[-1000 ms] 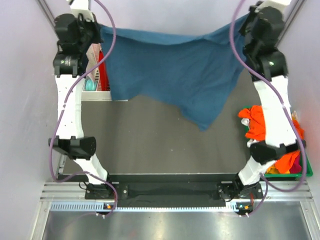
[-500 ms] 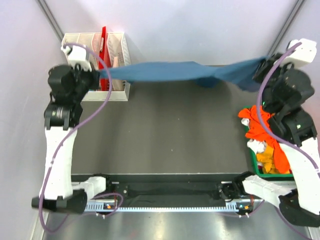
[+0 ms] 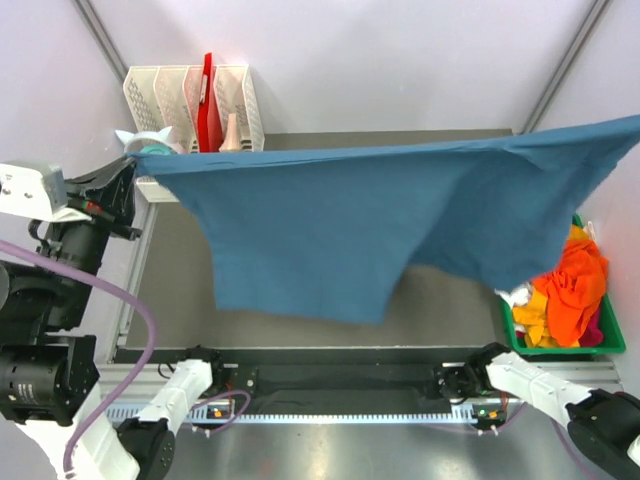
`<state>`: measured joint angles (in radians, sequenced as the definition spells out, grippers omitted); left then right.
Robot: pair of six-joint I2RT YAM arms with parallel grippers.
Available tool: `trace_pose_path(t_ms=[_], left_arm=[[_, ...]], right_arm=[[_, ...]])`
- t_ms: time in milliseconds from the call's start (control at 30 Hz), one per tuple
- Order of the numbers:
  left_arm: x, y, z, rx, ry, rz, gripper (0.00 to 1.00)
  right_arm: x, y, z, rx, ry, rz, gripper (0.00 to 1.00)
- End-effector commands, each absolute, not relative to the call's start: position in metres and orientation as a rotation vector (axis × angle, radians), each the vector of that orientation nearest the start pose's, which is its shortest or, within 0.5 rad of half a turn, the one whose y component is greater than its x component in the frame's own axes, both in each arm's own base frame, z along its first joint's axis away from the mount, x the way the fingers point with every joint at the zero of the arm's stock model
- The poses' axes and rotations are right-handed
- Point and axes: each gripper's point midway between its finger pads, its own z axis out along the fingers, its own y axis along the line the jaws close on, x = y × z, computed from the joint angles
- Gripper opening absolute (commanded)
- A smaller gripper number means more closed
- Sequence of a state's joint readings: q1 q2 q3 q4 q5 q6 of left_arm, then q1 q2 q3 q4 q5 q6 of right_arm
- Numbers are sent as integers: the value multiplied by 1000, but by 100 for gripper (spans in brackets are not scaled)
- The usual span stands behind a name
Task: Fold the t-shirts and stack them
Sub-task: Flatten the tshirt out
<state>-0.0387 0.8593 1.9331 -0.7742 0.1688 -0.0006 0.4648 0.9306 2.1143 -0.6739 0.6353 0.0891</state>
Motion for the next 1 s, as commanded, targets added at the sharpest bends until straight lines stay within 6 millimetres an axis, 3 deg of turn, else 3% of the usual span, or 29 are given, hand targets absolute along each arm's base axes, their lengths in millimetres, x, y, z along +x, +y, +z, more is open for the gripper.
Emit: trace_pose_path(t_ms=[0, 67, 133, 167, 200, 233, 267, 300, 367, 400, 433, 467, 500, 533, 600, 667, 700, 733, 767, 800, 833, 867, 900, 967], left_arm=[[192, -31, 576, 132, 1359, -134, 0], [205, -31, 564, 131, 1392, -131, 0], [217, -28, 555, 143, 1404, -94, 0], [231, -28, 534, 150, 1457, -86, 0], [238, -28, 529, 156, 1458, -85, 0], [243, -28, 521, 157, 1473, -80, 0], [257, -28, 497, 170, 1525, -77, 0], [264, -29, 487, 179, 1543, -77, 0], [289, -31, 451, 195, 1611, -81, 0], [297, -32, 438, 204, 1639, -85, 0], [314, -34, 413, 212, 1688, -93, 0], [322, -35, 400, 218, 1714, -102, 0], [334, -38, 384, 227, 1743, -115, 0], [344, -39, 363, 230, 1764, -122, 0], [360, -42, 337, 243, 1794, -133, 0], [375, -41, 310, 250, 1812, -120, 0], [384, -41, 293, 255, 1841, -118, 0], [389, -40, 276, 267, 1864, -107, 0], [397, -40, 272, 272, 1853, -100, 0], [407, -39, 252, 271, 1897, -96, 0], [413, -38, 243, 275, 1917, -91, 0], [419, -37, 234, 272, 1941, -84, 0], [430, -36, 209, 270, 2008, -82, 0], [448, -31, 203, 250, 2042, -56, 0]], right_arm=[[178, -26, 635, 346, 1187, 102, 0], [189, -21, 628, 343, 1205, 90, 0], [212, -11, 604, 327, 1267, 56, 0], [219, -8, 600, 331, 1266, 54, 0], [236, 0, 577, 318, 1320, 25, 0], [245, 3, 566, 321, 1340, 10, 0], [254, 7, 560, 324, 1337, 10, 0], [271, 15, 533, 309, 1392, -21, 0], [291, 23, 512, 311, 1422, -34, 0], [311, 29, 484, 304, 1481, -64, 0], [322, 33, 471, 300, 1506, -71, 0], [333, 34, 462, 314, 1511, -74, 0], [350, 41, 436, 297, 1564, -102, 0], [360, 45, 431, 304, 1558, -97, 0], [386, 50, 396, 300, 1616, -128, 0], [406, 52, 383, 320, 1622, -123, 0], [424, 58, 362, 307, 1666, -142, 0], [434, 58, 356, 312, 1672, -151, 0], [444, 56, 354, 319, 1676, -164, 0], [462, 61, 331, 308, 1724, -190, 0], [471, 60, 322, 309, 1742, -204, 0], [482, 58, 324, 319, 1737, -211, 0], [496, 60, 301, 308, 1782, -237, 0], [517, 59, 283, 306, 1817, -268, 0]])
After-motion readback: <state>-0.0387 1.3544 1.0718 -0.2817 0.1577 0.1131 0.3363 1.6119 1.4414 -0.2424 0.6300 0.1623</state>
